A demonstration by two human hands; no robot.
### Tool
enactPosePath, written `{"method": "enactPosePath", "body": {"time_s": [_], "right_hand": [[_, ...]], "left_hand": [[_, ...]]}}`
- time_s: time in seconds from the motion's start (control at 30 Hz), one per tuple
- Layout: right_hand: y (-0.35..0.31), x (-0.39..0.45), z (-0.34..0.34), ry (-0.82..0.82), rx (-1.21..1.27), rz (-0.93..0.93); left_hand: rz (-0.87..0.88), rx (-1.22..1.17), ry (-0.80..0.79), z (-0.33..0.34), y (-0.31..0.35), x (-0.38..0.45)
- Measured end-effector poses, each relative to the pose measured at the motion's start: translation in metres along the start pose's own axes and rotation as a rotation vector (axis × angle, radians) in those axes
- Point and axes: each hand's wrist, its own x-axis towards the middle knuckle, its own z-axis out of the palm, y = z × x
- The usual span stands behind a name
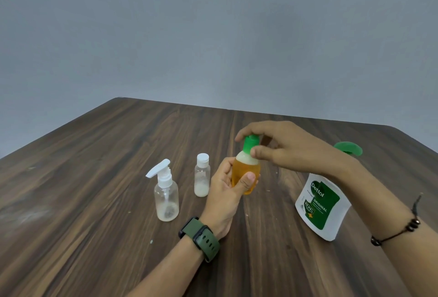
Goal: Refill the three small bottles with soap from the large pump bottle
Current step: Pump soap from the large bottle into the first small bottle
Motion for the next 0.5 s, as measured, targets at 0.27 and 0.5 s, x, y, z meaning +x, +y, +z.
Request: {"method": "enactPosePath", "body": {"time_s": [0.27,0.5], "right_hand": [[0.0,0.005,0.014,0.139,-0.236,0.061],[-0.001,0.004,0.023,0.257,-0.176,0.237]], "left_hand": [[0.004,0.106,0.046,0.0,-0.003,0.0],[0.011,0.12,0.055,0.002,-0.001,0.0]]}}
